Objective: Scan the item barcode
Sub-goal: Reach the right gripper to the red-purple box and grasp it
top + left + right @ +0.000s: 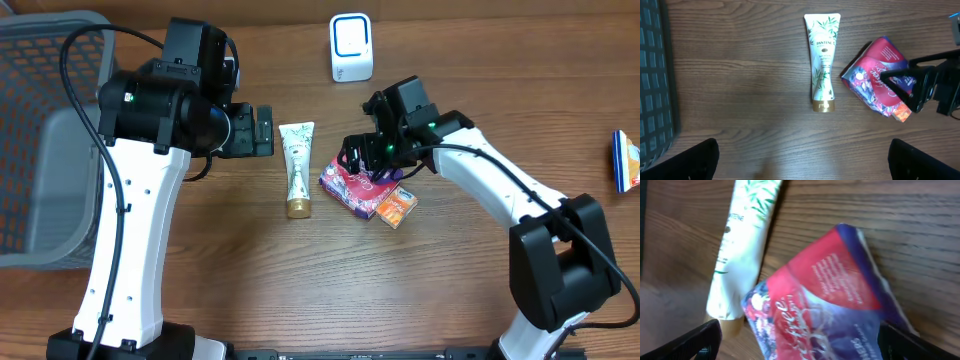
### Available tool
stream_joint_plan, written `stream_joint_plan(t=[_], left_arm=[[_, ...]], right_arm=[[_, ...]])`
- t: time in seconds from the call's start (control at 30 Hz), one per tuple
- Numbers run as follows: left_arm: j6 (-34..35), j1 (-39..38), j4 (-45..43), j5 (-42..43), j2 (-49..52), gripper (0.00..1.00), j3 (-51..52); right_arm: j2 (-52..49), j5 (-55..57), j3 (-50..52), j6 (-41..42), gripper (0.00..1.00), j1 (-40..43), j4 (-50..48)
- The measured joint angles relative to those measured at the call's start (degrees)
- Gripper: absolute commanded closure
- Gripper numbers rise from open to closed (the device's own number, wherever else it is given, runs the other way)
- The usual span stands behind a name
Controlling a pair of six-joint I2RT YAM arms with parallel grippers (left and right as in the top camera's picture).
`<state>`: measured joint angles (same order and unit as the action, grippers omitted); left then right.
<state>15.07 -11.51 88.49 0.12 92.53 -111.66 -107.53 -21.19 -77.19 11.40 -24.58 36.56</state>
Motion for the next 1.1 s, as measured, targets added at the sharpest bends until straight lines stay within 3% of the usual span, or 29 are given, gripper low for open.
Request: stream_joint_plan(t=[0.23, 0.4, 0.77, 0.87, 1.1], left_arm=[[0.00, 0.00, 0.00, 0.00, 0.00, 0.00, 0.00], [0.00, 0.00, 0.00, 0.00, 0.00, 0.00, 0.00], [0.00, 0.00, 0.00, 0.00, 0.00, 0.00, 0.00], [0.00, 0.00, 0.00, 0.00, 0.00, 0.00, 0.00], [0.00, 0.00, 0.00, 0.00, 0.00, 0.01, 0.00]], right_arm=[[0.00, 0.66, 0.00, -0.52, 0.00, 0.11, -0.83], [0.00, 7.91, 0.00, -1.31, 0.00, 0.11, 0.09], [-1.68, 9.18, -0.02, -11.26, 0.03, 0.17, 2.80], [-5.03, 8.02, 0.00, -13.90, 0.11, 0.17, 4.57], [-5.42, 5.07, -0.11, -17.62, 0.68, 0.24, 6.58]])
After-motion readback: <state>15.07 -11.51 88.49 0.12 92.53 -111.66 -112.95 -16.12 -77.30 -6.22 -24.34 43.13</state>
